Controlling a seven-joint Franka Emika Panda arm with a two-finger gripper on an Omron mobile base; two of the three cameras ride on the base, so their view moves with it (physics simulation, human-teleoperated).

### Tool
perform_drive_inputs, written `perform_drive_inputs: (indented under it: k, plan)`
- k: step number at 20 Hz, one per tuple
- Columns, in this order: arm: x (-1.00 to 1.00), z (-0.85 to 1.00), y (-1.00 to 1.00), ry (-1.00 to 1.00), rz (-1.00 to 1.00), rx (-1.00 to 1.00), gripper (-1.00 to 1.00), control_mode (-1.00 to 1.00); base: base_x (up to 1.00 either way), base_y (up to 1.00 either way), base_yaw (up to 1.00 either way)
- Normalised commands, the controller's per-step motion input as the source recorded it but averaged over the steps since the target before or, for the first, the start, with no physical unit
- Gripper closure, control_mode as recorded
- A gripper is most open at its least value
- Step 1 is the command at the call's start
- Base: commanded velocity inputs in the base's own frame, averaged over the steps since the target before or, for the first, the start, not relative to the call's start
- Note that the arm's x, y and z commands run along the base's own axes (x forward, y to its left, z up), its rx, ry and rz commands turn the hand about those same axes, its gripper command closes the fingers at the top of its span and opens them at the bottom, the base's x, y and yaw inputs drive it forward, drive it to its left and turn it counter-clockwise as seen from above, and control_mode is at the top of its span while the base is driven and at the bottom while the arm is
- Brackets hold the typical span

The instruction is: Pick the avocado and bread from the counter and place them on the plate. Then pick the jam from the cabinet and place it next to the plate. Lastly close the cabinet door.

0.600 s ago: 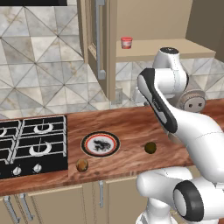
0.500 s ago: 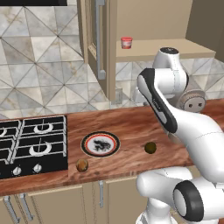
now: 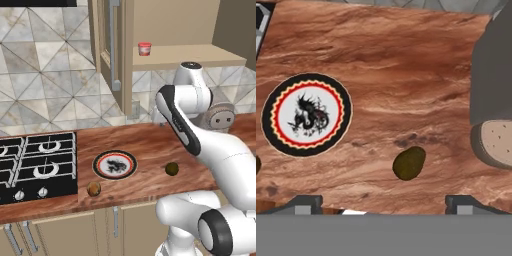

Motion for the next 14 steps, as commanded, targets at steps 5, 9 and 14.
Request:
perform_drive_inputs:
  k: [5, 9, 14]
  plan:
    - [0.00, -0.25, -0.15, 0.00, 0.00, 0.00, -1.00, -1.00, 0.00, 0.00, 0.00]
    - [0.00, -0.26, -0.28, 0.02, -0.03, 0.00, -1.00, -1.00, 0.00, 0.00, 0.00]
    - [0.00, -0.31, -0.21, 0.06, -0.03, 0.00, -1.00, -1.00, 0.00, 0.00, 0.00]
